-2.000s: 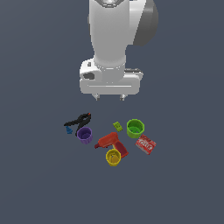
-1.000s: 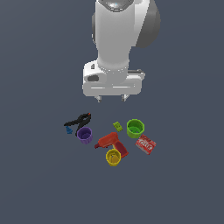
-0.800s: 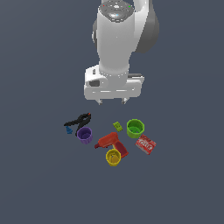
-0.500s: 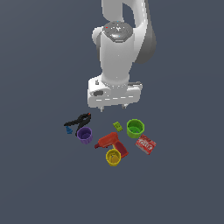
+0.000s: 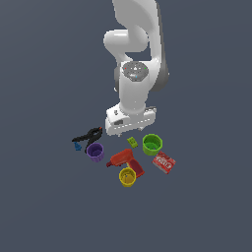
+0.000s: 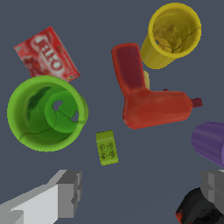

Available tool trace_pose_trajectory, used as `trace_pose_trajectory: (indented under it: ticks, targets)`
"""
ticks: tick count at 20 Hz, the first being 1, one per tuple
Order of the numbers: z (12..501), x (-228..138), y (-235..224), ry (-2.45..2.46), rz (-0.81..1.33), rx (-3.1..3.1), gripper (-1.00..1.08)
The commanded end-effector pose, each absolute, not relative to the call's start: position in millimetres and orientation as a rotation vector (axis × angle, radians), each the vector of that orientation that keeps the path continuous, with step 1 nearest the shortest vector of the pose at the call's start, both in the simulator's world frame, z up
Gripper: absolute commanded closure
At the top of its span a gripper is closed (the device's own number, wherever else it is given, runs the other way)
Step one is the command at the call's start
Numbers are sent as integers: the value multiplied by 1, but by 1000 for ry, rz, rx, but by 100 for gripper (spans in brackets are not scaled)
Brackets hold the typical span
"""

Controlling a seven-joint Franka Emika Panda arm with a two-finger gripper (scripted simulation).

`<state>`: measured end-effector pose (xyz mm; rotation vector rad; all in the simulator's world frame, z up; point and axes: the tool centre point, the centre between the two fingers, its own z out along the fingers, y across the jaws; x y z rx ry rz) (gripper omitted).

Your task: Pick up a designated object from a clutter of objects.

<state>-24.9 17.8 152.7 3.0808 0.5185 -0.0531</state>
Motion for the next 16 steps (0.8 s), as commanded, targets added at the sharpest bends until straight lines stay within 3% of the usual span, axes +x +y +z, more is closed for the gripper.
trace_pose_trajectory:
  ticks: [1,16]
  targets:
    - [132,-30,21,585,-42,3072,-92]
    - [65,-59,34,815,-2,3033,-92]
